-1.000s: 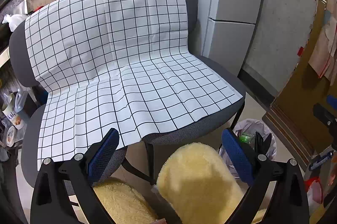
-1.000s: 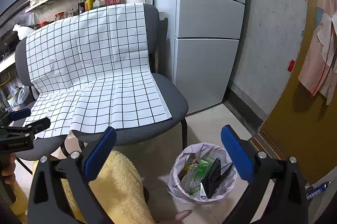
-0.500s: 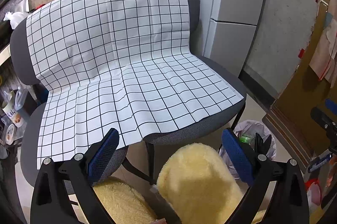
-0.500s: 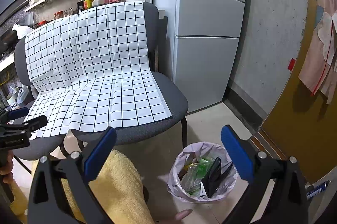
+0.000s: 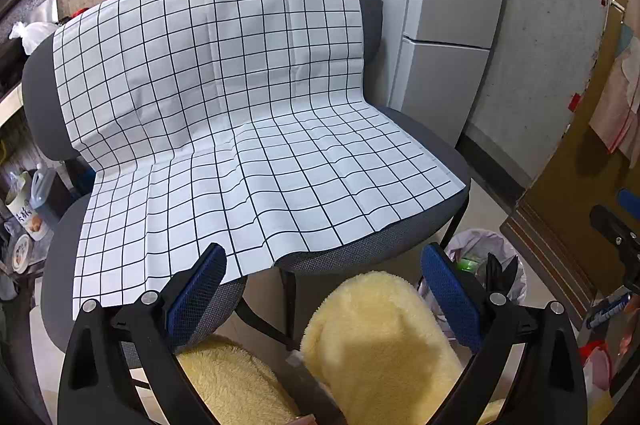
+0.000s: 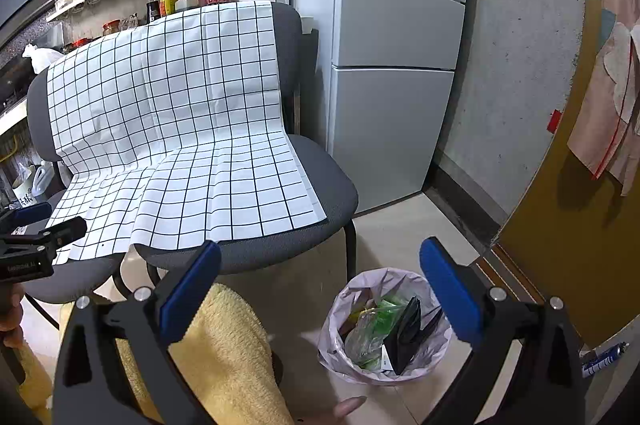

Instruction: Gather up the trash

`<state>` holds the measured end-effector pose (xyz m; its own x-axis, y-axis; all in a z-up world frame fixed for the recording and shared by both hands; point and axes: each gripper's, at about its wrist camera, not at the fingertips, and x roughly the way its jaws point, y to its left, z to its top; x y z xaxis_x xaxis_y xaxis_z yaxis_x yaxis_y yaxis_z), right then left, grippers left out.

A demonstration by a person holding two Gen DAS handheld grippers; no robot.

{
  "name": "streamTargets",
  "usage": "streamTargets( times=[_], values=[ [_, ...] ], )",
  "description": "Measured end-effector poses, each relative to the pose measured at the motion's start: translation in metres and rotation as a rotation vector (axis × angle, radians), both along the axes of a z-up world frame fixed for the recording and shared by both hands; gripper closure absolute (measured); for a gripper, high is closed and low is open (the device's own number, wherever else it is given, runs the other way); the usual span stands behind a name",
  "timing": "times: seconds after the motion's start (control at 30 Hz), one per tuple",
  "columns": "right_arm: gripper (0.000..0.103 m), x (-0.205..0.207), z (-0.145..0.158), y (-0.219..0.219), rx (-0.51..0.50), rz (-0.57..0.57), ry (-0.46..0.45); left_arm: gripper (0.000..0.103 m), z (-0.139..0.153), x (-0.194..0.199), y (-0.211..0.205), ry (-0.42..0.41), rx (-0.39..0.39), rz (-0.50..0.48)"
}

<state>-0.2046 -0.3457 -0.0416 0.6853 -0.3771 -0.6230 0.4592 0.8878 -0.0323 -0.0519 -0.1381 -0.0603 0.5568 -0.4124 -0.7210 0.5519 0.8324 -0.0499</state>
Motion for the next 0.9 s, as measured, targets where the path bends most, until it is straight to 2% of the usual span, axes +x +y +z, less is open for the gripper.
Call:
streamTargets(
  times=[0.9],
  values=[
    [0.006, 0.0003, -0.0016, 0.0011, 0.001, -0.002, 0.000, 0.006, -0.0017, -0.0011, 0.0024, -0.001, 0.011, 0.021]
  ],
)
